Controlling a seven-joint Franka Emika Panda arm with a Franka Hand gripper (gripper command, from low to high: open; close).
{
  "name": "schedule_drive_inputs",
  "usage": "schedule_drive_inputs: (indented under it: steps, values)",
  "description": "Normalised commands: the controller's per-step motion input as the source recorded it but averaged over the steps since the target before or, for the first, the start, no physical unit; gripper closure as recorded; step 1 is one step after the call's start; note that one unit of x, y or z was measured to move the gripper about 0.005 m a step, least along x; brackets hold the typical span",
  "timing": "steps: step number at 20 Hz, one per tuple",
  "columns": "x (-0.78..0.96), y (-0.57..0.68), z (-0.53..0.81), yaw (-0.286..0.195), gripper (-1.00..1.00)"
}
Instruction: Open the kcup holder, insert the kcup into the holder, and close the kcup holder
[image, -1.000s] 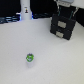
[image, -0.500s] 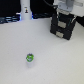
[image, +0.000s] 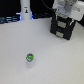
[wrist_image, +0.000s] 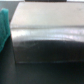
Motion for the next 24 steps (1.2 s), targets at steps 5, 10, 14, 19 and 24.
schedule_drive_inputs:
  steps: [5,10,14,19,24]
  values:
    - [0.01,-0.01,0.00,-0.009,1.00]
    - [0.00,-0.01,-0.01,-0.010,1.00]
    - [0.02,-0.02,0.00,-0.006,1.00]
    - [0.09,-0.02,0.00,-0.009,1.00]
    - [0.76,-0.12,0.21,-0.057,1.00]
